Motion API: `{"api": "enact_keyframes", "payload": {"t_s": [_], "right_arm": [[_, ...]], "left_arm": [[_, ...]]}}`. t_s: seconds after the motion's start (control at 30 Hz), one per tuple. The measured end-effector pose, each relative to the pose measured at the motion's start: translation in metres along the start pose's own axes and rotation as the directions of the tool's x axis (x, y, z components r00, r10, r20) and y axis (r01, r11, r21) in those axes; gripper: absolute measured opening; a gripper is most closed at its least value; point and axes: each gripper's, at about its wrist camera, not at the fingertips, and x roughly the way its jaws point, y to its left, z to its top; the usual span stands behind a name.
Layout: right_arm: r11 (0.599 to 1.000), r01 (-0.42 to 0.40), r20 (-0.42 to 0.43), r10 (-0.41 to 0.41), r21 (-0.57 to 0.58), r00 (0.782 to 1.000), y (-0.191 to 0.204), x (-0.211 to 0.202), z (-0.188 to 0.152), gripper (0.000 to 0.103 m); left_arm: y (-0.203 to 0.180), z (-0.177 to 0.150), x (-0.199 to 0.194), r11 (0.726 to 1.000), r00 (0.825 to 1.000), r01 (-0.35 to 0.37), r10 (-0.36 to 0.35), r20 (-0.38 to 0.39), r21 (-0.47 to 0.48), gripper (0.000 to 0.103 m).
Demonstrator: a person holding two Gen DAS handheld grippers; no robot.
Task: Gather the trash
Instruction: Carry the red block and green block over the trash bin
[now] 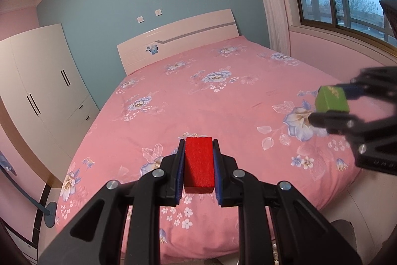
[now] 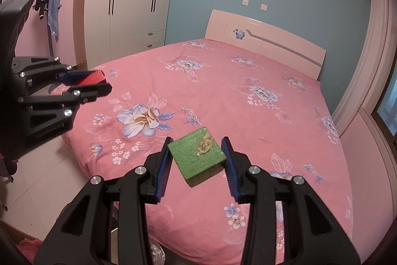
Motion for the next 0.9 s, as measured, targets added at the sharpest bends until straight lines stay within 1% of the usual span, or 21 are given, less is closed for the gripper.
{"api": "enact_keyframes", "payload": {"t_s": [0.17, 0.33, 0.47, 0.73, 0.83, 0.9], "right_arm": [[1.000, -0.013, -0.012, 0.013, 0.003, 1.000, 0.006, -0.004, -0.014, 0.041], [0.999, -0.030, -0.047, 0.030, 0.012, 0.998, 0.013, 0.004, -0.033, 0.041], [0.999, -0.047, -0.081, 0.049, 0.025, 0.995, 0.019, 0.017, -0.052, 0.041], [0.997, -0.068, -0.153, 0.072, 0.031, 0.986, 0.030, 0.043, -0.091, 0.041], [0.996, -0.081, -0.184, 0.085, 0.032, 0.979, 0.035, 0.054, -0.109, 0.041], [0.995, -0.091, -0.209, 0.097, 0.039, 0.973, 0.038, 0.063, -0.123, 0.041]], "left_arm": [[-0.007, -0.017, -0.001, 1.000, 1.000, 0.007, -0.006, -0.025, 0.010, 0.022], [-0.019, -0.043, 0.001, 0.999, 0.997, 0.021, -0.019, -0.069, 0.037, 0.022], [-0.027, -0.065, 0.011, 0.998, 0.993, 0.039, -0.033, -0.114, 0.049, 0.022], [-0.036, -0.109, 0.035, 0.996, 0.975, 0.088, -0.080, -0.205, 0.030, 0.022], [-0.042, -0.129, 0.046, 0.994, 0.966, 0.102, -0.091, -0.243, 0.036, 0.022], [-0.048, -0.143, 0.055, 0.993, 0.956, 0.116, -0.102, -0.276, 0.036, 0.022]]}}
